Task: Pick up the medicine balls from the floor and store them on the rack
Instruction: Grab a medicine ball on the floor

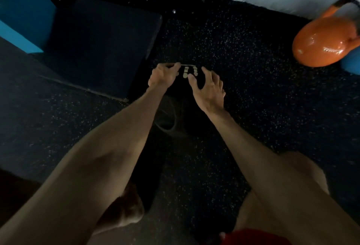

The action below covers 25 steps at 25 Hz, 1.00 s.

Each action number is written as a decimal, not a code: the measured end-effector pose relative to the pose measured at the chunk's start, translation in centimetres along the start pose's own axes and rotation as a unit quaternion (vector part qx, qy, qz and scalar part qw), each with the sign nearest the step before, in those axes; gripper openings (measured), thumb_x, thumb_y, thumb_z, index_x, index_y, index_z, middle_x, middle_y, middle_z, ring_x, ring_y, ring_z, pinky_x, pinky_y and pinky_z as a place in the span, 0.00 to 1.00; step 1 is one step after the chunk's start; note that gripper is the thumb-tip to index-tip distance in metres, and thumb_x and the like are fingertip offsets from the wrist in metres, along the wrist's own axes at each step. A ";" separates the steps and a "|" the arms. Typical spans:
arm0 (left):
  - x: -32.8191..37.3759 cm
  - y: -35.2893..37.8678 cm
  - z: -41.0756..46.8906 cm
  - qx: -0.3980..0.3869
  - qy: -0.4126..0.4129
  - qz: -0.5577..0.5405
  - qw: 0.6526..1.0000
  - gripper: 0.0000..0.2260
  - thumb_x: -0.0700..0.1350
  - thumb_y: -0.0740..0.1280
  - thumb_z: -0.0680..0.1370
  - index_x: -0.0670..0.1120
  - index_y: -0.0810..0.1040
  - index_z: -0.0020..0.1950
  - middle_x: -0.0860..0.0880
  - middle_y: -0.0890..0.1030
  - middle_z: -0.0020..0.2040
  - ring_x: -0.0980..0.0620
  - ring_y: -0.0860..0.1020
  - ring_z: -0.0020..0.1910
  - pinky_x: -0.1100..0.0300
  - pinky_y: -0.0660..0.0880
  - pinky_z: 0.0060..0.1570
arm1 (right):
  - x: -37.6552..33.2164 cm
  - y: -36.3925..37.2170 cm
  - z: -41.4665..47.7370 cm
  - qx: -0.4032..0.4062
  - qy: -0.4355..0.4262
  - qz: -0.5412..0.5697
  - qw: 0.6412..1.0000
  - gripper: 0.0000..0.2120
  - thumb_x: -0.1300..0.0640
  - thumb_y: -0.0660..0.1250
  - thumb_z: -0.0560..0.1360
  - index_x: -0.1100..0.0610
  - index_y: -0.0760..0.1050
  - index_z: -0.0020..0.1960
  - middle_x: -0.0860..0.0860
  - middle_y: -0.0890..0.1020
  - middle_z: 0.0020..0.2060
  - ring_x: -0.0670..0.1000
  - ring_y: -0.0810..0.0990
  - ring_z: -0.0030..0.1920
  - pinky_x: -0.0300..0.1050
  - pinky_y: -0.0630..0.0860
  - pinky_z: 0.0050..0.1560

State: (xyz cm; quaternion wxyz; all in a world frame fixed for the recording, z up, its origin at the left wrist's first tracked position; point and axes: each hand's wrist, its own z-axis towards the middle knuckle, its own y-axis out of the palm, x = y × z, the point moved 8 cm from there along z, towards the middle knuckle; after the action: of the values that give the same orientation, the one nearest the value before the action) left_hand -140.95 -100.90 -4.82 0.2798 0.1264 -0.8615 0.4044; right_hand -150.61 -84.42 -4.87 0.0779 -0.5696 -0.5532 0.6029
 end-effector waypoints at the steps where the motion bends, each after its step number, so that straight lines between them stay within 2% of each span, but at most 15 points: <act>1: 0.6 0.1 1.2 -0.002 -0.003 0.005 1.000 0.22 0.64 0.62 0.75 0.51 0.83 0.58 0.47 0.82 0.54 0.45 0.79 0.53 0.53 0.76 0.54 | -0.3 -0.3 1.2 0.011 0.013 0.007 1.000 0.34 0.29 0.53 0.76 0.44 0.62 0.77 0.52 0.66 0.76 0.58 0.64 0.75 0.68 0.61 0.72; 5: 3.4 -0.3 4.7 -0.001 0.050 0.042 0.998 0.21 0.59 0.59 0.79 0.48 0.79 0.65 0.43 0.79 0.62 0.42 0.78 0.58 0.51 0.75 0.57 | -1.0 -0.8 6.9 -0.016 0.075 0.035 0.996 0.34 0.28 0.52 0.74 0.44 0.70 0.73 0.52 0.75 0.69 0.58 0.71 0.69 0.65 0.66 0.69; 7: 4.9 0.0 5.2 -0.041 0.096 0.062 0.993 0.23 0.61 0.56 0.81 0.50 0.75 0.69 0.42 0.76 0.66 0.41 0.76 0.62 0.49 0.73 0.61 | -1.2 -0.9 9.7 -0.039 0.111 0.051 0.992 0.33 0.27 0.53 0.72 0.44 0.75 0.69 0.52 0.79 0.65 0.59 0.75 0.65 0.61 0.70 0.67; 8: 5.2 0.5 5.1 -0.074 0.110 0.086 0.987 0.26 0.64 0.54 0.81 0.52 0.69 0.74 0.42 0.72 0.71 0.41 0.72 0.67 0.47 0.70 0.65 | -1.2 -1.0 10.9 -0.047 0.132 0.057 0.989 0.31 0.29 0.54 0.73 0.45 0.77 0.66 0.52 0.80 0.62 0.59 0.76 0.63 0.59 0.72 0.65; 10: 5.4 1.4 4.8 -0.134 0.125 0.148 0.972 0.31 0.69 0.52 0.79 0.59 0.54 0.80 0.45 0.56 0.80 0.40 0.55 0.78 0.37 0.58 0.73 | -1.2 -1.1 13.6 -0.057 0.169 0.069 0.982 0.30 0.33 0.55 0.75 0.51 0.78 0.65 0.55 0.80 0.61 0.60 0.77 0.60 0.57 0.72 0.64; 12: 5.6 1.8 5.1 -0.144 0.140 0.169 0.965 0.33 0.71 0.53 0.78 0.64 0.47 0.79 0.49 0.47 0.82 0.42 0.46 0.80 0.32 0.50 0.73 | -1.2 -1.0 15.7 -0.059 0.188 0.073 0.978 0.31 0.37 0.55 0.77 0.56 0.73 0.70 0.57 0.78 0.64 0.61 0.76 0.61 0.55 0.71 0.64; 15: 7.5 1.5 6.9 -0.119 0.147 0.145 0.971 0.30 0.71 0.52 0.78 0.66 0.52 0.78 0.48 0.51 0.81 0.41 0.50 0.79 0.30 0.51 0.72 | -1.8 -1.0 18.3 -0.066 0.172 0.071 0.980 0.32 0.38 0.52 0.81 0.59 0.70 0.74 0.59 0.75 0.68 0.61 0.74 0.66 0.53 0.69 0.64; 17: 8.7 1.3 9.2 -0.114 0.140 0.143 0.973 0.29 0.72 0.51 0.77 0.66 0.56 0.77 0.46 0.57 0.79 0.39 0.55 0.77 0.32 0.54 0.72 | -2.7 -1.4 19.0 -0.075 0.136 0.078 0.985 0.32 0.38 0.48 0.83 0.59 0.69 0.75 0.60 0.73 0.71 0.61 0.72 0.70 0.52 0.67 0.69; 19: 9.4 1.2 12.4 -0.138 0.115 0.127 0.975 0.34 0.75 0.51 0.71 0.64 0.62 0.75 0.44 0.63 0.77 0.38 0.62 0.74 0.36 0.59 0.71 | -3.4 -1.8 18.2 -0.069 0.084 0.082 0.991 0.32 0.35 0.49 0.83 0.56 0.68 0.76 0.58 0.71 0.73 0.59 0.69 0.73 0.54 0.64 0.73; 21: 9.8 1.1 15.7 -0.160 0.093 0.075 0.980 0.39 0.77 0.53 0.67 0.59 0.69 0.73 0.45 0.70 0.74 0.40 0.69 0.71 0.42 0.64 0.71 | -3.3 -1.6 15.3 -0.029 0.026 0.080 0.996 0.31 0.34 0.53 0.81 0.51 0.66 0.77 0.54 0.68 0.76 0.56 0.62 0.78 0.59 0.58 0.77; 23: 10.9 0.8 17.2 -0.180 0.094 0.046 0.978 0.34 0.71 0.56 0.75 0.53 0.71 0.74 0.45 0.72 0.73 0.42 0.71 0.70 0.47 0.65 0.72 | -4.1 -1.1 11.8 0.041 -0.046 0.031 0.998 0.30 0.33 0.53 0.80 0.48 0.66 0.76 0.50 0.65 0.77 0.53 0.53 0.80 0.62 0.49 0.79; 25: 11.9 0.3 18.0 -0.197 0.096 0.047 0.975 0.28 0.64 0.55 0.81 0.48 0.71 0.74 0.45 0.72 0.73 0.42 0.71 0.70 0.49 0.65 0.72 | -5.0 -0.9 11.5 0.102 -0.081 0.003 0.991 0.31 0.30 0.51 0.78 0.47 0.68 0.72 0.48 0.66 0.75 0.52 0.55 0.79 0.63 0.50 0.79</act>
State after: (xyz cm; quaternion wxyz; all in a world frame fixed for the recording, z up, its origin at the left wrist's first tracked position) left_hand -157.59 -114.42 -7.35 0.3608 -0.0112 -0.8986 0.2496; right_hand -158.28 -94.30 -4.20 0.0890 -0.5094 -0.4917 0.7006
